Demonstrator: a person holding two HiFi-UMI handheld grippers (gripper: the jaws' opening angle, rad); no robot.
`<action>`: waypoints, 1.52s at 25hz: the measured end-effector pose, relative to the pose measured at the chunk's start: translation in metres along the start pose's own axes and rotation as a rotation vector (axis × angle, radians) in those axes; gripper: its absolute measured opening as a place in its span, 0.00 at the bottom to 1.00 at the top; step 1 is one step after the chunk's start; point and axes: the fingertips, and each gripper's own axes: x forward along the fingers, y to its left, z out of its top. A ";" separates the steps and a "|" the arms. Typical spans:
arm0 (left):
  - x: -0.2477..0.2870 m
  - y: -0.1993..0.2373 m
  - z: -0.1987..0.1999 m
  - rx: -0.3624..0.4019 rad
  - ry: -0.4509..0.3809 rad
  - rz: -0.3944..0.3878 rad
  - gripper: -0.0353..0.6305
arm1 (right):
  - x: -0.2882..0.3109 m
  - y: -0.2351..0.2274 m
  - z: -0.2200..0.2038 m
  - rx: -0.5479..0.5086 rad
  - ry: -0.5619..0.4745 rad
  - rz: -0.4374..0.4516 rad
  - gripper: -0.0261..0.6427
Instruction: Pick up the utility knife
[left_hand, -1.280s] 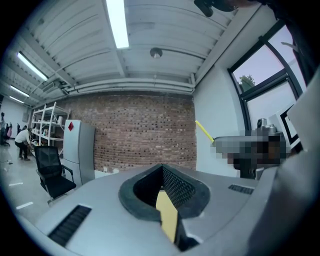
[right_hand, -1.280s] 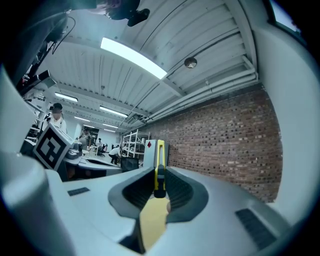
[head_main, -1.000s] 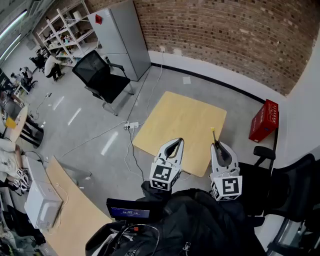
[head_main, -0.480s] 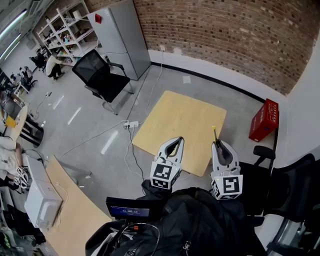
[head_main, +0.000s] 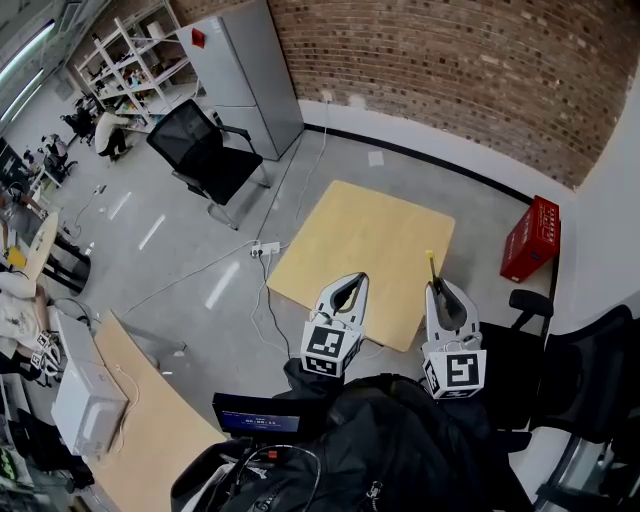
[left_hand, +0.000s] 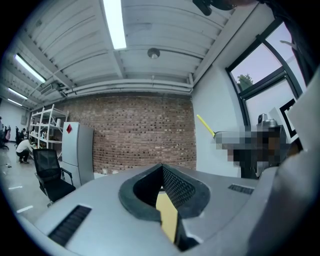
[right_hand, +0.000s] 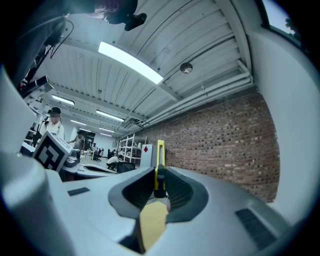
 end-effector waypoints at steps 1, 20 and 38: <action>0.000 0.000 0.000 0.000 -0.001 0.000 0.05 | 0.000 0.000 0.000 -0.001 0.000 0.000 0.14; -0.004 -0.003 -0.004 -0.005 0.011 -0.005 0.05 | -0.006 0.004 -0.004 0.005 0.008 -0.005 0.14; -0.003 0.000 -0.007 -0.026 0.006 -0.005 0.05 | -0.005 0.006 -0.007 -0.007 0.016 -0.009 0.14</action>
